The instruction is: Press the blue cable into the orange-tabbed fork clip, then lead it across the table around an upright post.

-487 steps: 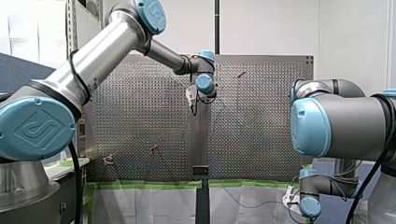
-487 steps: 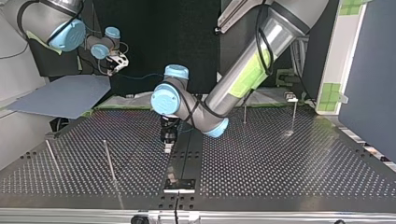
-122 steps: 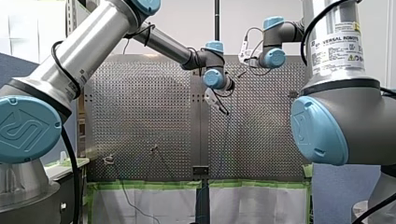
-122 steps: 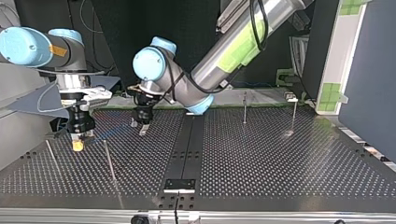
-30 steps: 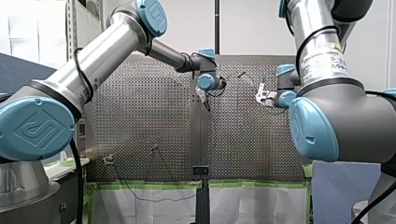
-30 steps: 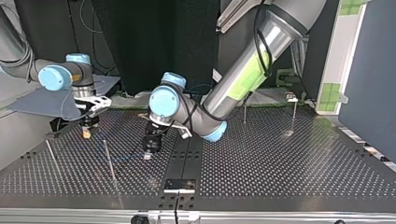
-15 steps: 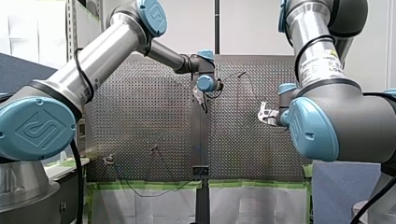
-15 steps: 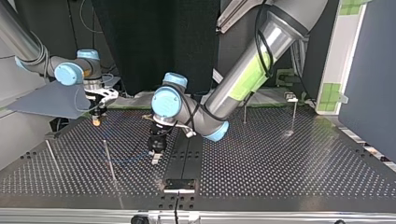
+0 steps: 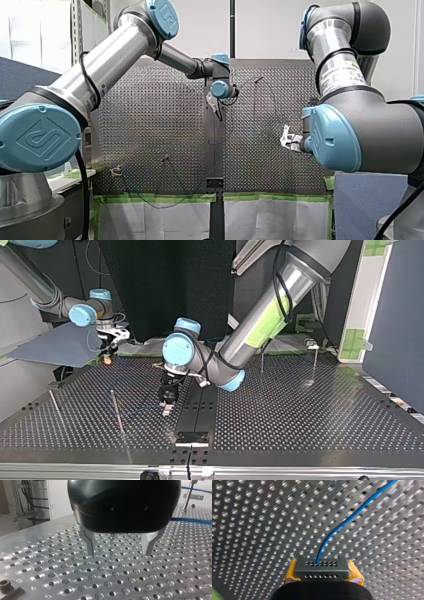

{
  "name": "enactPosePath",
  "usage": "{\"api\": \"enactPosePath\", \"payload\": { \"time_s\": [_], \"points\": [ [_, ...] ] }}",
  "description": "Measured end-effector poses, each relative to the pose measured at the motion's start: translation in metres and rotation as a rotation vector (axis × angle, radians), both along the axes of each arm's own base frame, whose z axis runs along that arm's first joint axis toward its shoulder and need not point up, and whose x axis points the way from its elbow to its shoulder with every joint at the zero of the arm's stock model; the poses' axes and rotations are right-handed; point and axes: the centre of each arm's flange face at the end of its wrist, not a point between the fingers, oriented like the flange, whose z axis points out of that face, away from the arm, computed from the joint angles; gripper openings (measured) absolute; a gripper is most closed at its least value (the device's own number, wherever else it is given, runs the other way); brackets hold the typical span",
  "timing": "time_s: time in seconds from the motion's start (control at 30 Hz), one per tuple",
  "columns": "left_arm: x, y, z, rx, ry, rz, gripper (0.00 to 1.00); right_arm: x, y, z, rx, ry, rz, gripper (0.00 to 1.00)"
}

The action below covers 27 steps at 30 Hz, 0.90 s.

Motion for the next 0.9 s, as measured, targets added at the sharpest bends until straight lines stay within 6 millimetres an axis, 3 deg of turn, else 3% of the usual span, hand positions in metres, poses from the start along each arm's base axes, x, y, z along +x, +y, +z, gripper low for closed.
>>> {"api": "enactPosePath", "payload": {
  "time_s": [0.33, 0.9],
  "points": [
    [0.0, 0.002, -0.002, 0.001, 0.015, 0.009, 0.91, -0.007, 0.005, -0.062, 0.046, 0.003, -0.025, 0.0],
    [0.004, 0.008, -0.002, 0.003, 0.019, 0.024, 0.91, -0.024, 0.016, -0.141, 0.099, -0.005, -0.054, 0.0]
  ]
}}
